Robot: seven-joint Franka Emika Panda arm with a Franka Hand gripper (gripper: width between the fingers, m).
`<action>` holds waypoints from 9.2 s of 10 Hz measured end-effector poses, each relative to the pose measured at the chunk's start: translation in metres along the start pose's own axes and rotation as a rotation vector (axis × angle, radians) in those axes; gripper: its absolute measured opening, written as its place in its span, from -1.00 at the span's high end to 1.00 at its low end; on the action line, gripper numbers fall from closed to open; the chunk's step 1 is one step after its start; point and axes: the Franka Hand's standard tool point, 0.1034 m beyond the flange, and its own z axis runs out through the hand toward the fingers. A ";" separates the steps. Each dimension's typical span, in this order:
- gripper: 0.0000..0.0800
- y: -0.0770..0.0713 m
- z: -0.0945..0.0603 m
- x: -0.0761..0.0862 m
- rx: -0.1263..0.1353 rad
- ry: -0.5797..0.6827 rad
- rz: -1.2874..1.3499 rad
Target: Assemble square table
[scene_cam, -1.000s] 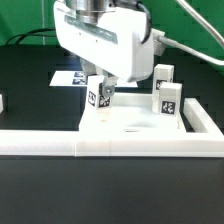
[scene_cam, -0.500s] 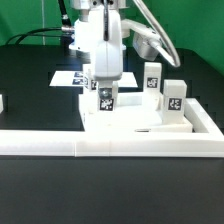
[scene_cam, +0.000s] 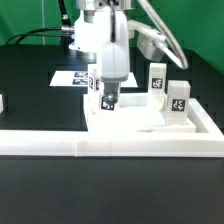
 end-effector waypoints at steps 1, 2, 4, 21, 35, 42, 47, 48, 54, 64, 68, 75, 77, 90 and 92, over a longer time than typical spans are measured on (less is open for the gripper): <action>-0.59 0.003 0.001 -0.009 -0.022 0.004 -0.084; -0.59 0.003 0.001 -0.015 -0.032 0.023 -0.241; -0.62 0.003 0.001 -0.012 -0.033 0.020 -0.397; 0.27 -0.002 0.003 0.006 -0.025 0.108 -1.247; 0.27 -0.004 0.007 -0.009 0.061 0.094 0.053; -0.62 0.000 0.010 -0.015 0.006 0.132 -0.657; -0.62 0.000 0.010 -0.001 0.012 0.192 -1.238; -0.62 0.002 0.010 0.000 0.007 0.189 -1.294; -0.62 0.004 -0.013 -0.009 -0.111 -0.044 -1.560; 0.29 -0.007 0.004 -0.010 -0.123 0.005 -1.298; 0.28 -0.008 0.006 -0.010 -0.108 0.031 -0.969; 0.27 0.001 0.006 0.002 0.112 -0.038 -0.137; 0.27 0.002 0.007 -0.002 0.104 -0.051 0.083; -0.62 0.002 0.007 -0.003 0.116 -0.005 -0.541; -0.62 -0.002 0.010 -0.009 0.077 0.044 -0.880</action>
Offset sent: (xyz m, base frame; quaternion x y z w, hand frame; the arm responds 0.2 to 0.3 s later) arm 0.0000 0.0000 0.0000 0.0000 0.0000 -0.2571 0.9664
